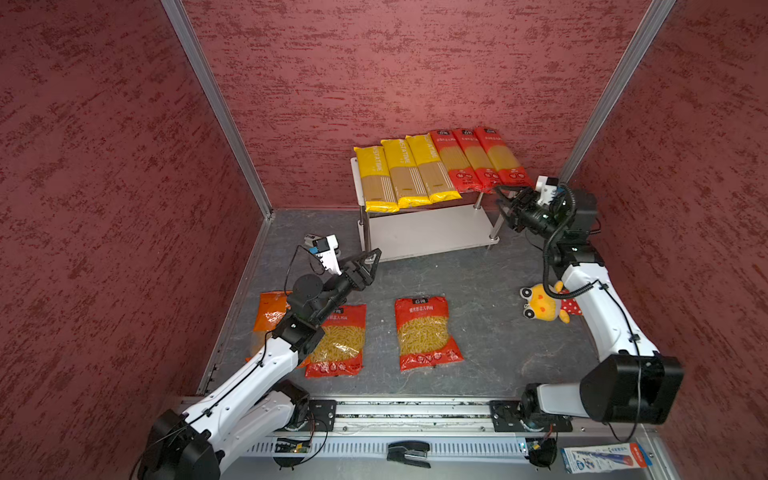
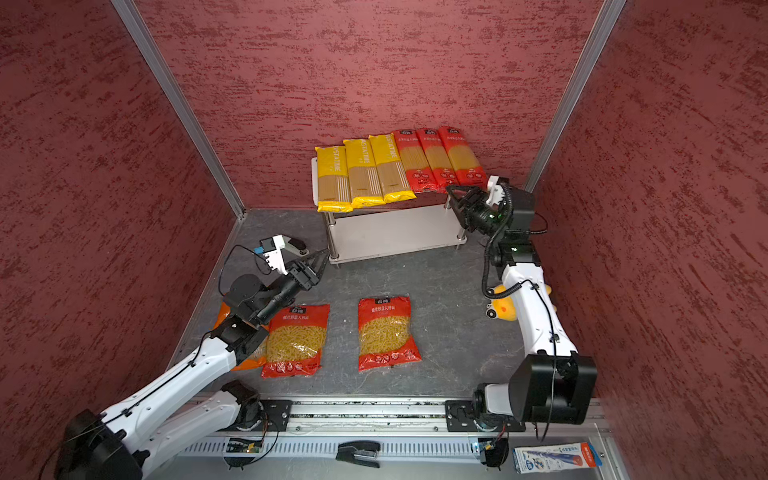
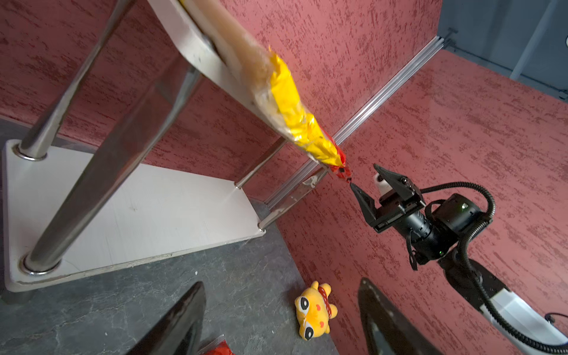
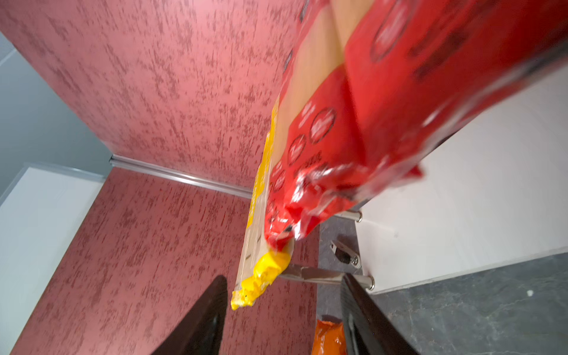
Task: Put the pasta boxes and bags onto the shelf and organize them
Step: 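Open the right gripper and withdraw it from the shelf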
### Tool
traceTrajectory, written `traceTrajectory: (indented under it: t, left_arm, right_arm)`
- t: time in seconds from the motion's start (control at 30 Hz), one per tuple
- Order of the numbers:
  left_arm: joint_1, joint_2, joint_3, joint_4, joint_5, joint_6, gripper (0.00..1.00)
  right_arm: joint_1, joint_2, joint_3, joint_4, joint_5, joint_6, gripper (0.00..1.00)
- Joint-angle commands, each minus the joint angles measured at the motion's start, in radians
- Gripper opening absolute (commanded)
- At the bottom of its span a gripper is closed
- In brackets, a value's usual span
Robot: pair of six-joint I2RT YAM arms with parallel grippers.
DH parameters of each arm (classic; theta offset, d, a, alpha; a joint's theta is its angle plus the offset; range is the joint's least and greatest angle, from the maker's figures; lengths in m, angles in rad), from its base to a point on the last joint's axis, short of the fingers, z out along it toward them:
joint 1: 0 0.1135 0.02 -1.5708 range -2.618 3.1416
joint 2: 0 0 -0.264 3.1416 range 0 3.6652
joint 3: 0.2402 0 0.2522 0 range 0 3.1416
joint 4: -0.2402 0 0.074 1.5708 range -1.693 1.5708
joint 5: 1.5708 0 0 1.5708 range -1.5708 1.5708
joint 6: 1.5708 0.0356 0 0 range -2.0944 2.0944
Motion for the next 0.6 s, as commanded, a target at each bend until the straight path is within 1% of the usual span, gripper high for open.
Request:
traceTrajectory:
  t: [0.0,0.07,0.1,0.2,0.3,0.37,0.5,0.57]
  left_arm:
    - [0.009,-0.030,0.041,-0.071,-0.017,-0.025,0.78]
    - [0.009,-0.033,0.059,-0.161,-0.051,-0.002,0.78]
    - [0.007,-0.029,0.074,-0.239,-0.072,0.013,0.78]
    - [-0.025,-0.030,0.070,-0.358,-0.124,0.040,0.77]
    - [-0.093,-0.015,0.052,-0.448,-0.184,0.039,0.76]
    - [-0.143,0.012,0.038,-0.496,-0.220,0.028,0.76]
    - [-0.243,0.093,0.026,-0.551,-0.256,-0.031,0.75]
    - [-0.286,0.135,0.021,-0.560,-0.275,-0.051,0.75]
  right_arm:
    - [0.076,-0.019,-0.042,0.036,0.095,-0.016,0.59]
    - [0.115,-0.040,-0.078,0.054,0.130,-0.029,0.58]
    - [0.139,-0.057,-0.103,0.049,0.157,-0.047,0.58]
    - [0.211,-0.110,-0.186,-0.005,0.243,-0.104,0.57]
    - [0.280,-0.150,-0.285,-0.051,0.311,-0.138,0.56]
    - [0.324,-0.161,-0.386,-0.049,0.344,-0.140,0.54]
    - [0.431,-0.135,-0.526,-0.067,0.409,-0.145,0.52]
    - [0.494,-0.102,-0.551,-0.099,0.456,-0.174,0.52]
